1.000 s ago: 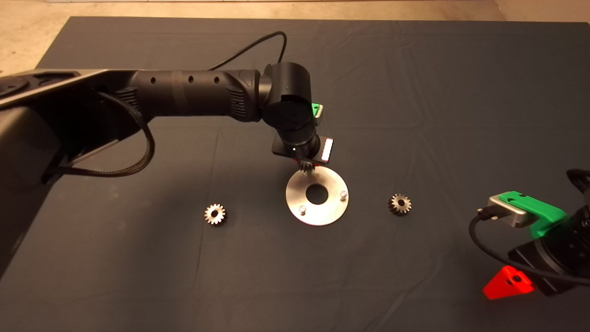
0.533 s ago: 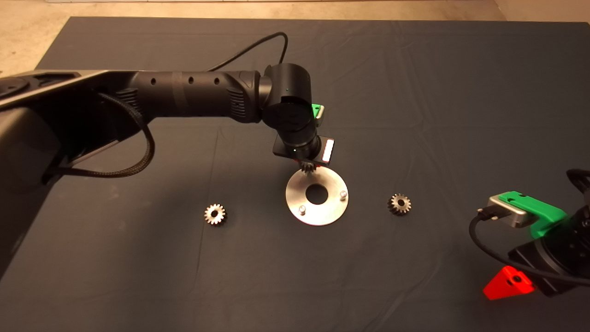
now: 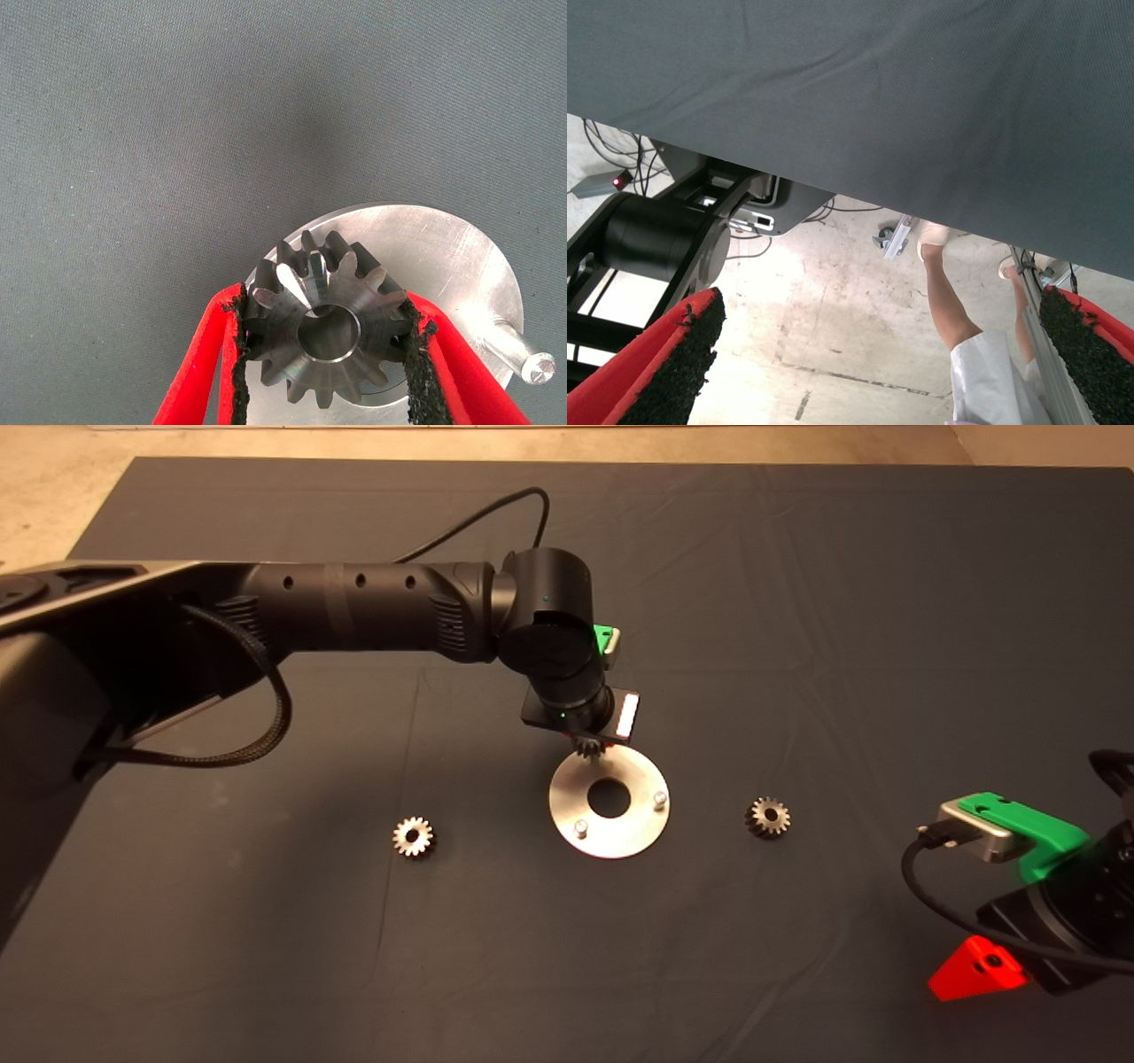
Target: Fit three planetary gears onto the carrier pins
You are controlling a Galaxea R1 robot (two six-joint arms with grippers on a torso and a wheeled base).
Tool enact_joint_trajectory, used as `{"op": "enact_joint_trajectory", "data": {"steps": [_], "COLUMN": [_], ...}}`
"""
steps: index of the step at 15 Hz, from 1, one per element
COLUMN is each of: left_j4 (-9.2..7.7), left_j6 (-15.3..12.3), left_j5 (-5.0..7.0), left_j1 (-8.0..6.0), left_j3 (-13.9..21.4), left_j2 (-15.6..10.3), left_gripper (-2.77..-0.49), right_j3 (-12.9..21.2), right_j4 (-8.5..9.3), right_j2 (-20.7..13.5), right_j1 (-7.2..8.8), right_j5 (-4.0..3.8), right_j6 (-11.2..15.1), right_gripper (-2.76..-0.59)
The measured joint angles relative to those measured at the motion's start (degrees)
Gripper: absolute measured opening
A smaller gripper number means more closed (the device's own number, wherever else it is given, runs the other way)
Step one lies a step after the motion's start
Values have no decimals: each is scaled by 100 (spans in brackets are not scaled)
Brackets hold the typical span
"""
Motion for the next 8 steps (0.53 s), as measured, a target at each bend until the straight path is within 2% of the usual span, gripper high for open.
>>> {"op": "enact_joint_trajectory", "data": {"steps": [8], "left_j4": [2], "left_j6": [-2], "left_j5": [4], "left_j1": [0], "left_j3": [60], "left_j2": [33], "left_gripper": [-235], "right_j3": [0], "right_j4": [0], "right_j2": [-2], "right_j1": [0], "right_j5": [0], "right_j6": [0], "right_gripper": [-71]}}
